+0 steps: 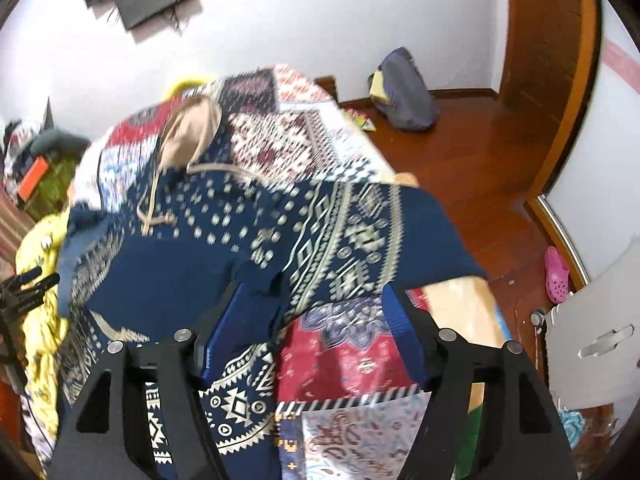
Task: Fold large clothes
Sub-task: 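Grasp the other hoodie sleeve with the right gripper and lift it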
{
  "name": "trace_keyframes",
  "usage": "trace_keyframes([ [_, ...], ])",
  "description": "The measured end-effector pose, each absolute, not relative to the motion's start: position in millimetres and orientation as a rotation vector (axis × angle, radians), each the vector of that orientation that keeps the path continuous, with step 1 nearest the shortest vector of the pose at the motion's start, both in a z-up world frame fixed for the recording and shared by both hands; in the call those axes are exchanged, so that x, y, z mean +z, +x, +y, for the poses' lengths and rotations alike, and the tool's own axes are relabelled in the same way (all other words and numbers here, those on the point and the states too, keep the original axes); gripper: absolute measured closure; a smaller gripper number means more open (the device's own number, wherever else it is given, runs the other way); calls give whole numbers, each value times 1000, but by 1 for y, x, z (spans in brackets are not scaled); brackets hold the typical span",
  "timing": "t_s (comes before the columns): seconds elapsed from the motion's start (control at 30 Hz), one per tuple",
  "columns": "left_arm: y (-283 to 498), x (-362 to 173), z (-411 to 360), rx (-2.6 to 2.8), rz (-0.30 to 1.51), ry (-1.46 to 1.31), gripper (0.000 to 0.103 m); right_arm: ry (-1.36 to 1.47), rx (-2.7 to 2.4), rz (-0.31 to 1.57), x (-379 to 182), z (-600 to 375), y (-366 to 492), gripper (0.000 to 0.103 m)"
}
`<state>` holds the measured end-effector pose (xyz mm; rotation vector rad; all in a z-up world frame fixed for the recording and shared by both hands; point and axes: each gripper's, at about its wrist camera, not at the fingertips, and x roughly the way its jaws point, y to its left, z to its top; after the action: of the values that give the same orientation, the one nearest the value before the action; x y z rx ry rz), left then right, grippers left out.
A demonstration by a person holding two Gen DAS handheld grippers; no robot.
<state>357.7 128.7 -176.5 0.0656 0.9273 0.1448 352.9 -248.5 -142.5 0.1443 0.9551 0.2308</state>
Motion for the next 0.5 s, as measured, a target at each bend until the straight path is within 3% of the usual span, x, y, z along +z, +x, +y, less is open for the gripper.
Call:
trace_keyframes([
  [0.23,375,-160,83,31,876,-16,26,267,158,1019,-173,-287,373,36],
  [0.5,393,-196,50,-41,942,-25,26,439,103,1169,-242,-322,409,36],
])
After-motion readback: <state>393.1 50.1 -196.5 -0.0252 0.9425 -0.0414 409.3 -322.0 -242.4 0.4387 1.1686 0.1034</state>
